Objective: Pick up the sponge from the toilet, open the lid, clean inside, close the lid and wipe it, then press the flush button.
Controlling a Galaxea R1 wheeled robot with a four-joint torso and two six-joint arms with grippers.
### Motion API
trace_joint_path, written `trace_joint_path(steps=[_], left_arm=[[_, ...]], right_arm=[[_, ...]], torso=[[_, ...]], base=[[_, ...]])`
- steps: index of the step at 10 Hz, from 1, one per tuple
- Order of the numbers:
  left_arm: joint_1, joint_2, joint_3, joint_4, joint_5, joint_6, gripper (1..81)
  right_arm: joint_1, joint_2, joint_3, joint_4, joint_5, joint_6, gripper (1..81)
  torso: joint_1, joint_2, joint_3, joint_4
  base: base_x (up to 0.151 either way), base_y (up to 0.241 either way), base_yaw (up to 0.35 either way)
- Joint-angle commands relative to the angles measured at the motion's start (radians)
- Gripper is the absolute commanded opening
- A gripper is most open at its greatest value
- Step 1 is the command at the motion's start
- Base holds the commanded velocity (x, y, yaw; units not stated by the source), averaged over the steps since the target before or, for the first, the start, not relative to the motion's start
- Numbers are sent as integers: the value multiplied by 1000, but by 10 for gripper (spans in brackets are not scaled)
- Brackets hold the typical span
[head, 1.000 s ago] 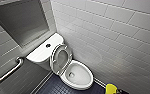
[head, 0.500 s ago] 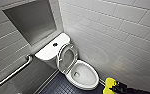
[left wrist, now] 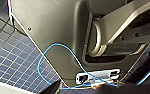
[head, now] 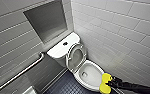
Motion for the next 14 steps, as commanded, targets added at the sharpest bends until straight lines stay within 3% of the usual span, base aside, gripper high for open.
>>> trace_joint_path(steps=[1,3,14], left_arm=[[13,-2,2,-14,92,3,811],[13,1,2,-14,93,3,811],[20,14,3,-19,66,-3,811]], right_arm=[[182,-36,20,9,-103,1,10],[239,-17,24,10,-154,1,10],[199,50,-27,1,-152,-1,10]], torso=[[0,0,0,0],[0,0,0,0],[0,1,-1,0]], base=[[0,0,0],[0,0,0],[0,0,0]])
